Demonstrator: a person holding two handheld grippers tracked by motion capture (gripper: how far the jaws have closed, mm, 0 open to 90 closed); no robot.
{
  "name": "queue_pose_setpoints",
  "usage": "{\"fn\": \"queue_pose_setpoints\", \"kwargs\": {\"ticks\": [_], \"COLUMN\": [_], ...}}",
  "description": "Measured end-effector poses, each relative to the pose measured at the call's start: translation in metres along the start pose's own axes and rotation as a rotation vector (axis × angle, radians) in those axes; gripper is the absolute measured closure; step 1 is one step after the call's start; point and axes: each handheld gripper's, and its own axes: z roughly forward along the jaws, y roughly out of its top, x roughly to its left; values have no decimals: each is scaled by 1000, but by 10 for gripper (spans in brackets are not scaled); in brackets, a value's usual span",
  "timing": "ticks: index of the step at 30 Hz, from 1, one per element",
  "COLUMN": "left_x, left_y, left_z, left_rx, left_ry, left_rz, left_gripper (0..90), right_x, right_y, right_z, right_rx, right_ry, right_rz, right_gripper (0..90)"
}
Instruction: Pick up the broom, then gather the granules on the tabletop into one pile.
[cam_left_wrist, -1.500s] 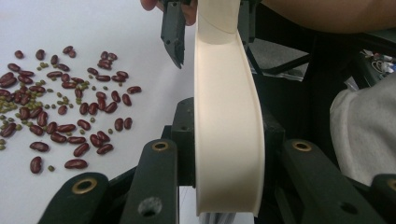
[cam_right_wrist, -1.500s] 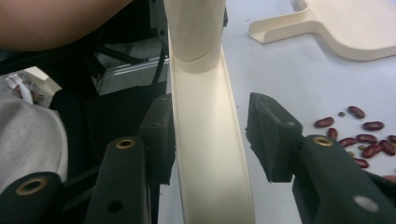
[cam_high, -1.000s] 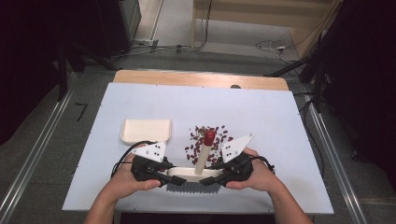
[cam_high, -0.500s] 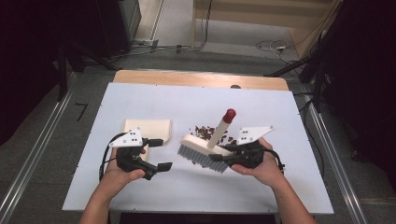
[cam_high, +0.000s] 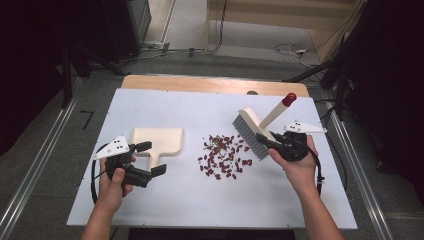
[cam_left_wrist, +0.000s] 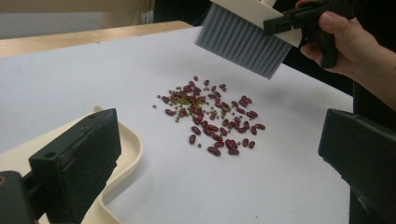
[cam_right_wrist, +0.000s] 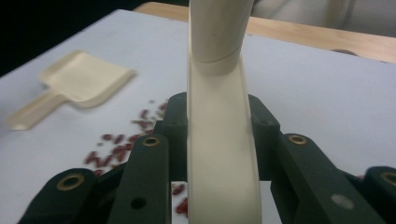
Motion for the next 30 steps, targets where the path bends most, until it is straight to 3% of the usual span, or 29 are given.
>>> {"fn": "queue_pose_setpoints", "kwargs": {"ticks": [5,12,17,23,30], "left_x": [3,5,7,12,14], "left_y": [-4,-8,-10,-10,-7], "left_z": [-7,-10,-13,-13,-17], "left_rx": [-10,4,-5,0,-21], "left_ry": [30,84,93,100,94], "left_rz": [3,7,-8,-32,-39], "left_gripper": [0,0,0,0,0], "right_x": [-12,-12,-13,-5,18], "right_y": [-4,-7,-11,-13,-12], "right_z": [4,15,30,43,53], "right_rx": [24,72,116,139,162], "right_ry": [-76,-196,-257,-266,-227], "right_rz": [4,-24,-46,-48,-65], "right_gripper": [653,653,653,653,653]}}
